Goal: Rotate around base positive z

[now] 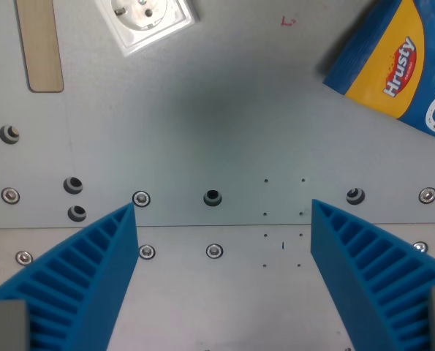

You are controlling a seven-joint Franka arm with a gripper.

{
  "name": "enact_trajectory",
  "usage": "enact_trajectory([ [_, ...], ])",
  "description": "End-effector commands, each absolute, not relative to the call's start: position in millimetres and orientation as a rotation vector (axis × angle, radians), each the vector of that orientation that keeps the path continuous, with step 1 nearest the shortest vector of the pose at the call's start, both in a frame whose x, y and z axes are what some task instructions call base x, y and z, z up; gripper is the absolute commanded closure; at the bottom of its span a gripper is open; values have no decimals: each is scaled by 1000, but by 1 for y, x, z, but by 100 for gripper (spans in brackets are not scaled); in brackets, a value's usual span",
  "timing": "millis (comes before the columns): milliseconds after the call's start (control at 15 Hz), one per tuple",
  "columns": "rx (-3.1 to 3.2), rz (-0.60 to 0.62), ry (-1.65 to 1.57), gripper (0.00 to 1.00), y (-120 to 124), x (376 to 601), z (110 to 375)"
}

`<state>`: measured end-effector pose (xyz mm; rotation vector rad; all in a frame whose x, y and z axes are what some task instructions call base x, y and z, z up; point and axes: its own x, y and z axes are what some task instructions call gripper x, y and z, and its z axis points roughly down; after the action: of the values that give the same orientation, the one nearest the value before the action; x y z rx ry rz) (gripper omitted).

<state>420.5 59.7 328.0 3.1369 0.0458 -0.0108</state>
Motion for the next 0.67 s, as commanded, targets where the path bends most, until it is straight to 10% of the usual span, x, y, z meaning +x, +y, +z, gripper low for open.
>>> enact_trajectory([
  [67,3137,-1,66,0,60,420,331],
  [667,3126,-1,254,0,60,420,331],
])
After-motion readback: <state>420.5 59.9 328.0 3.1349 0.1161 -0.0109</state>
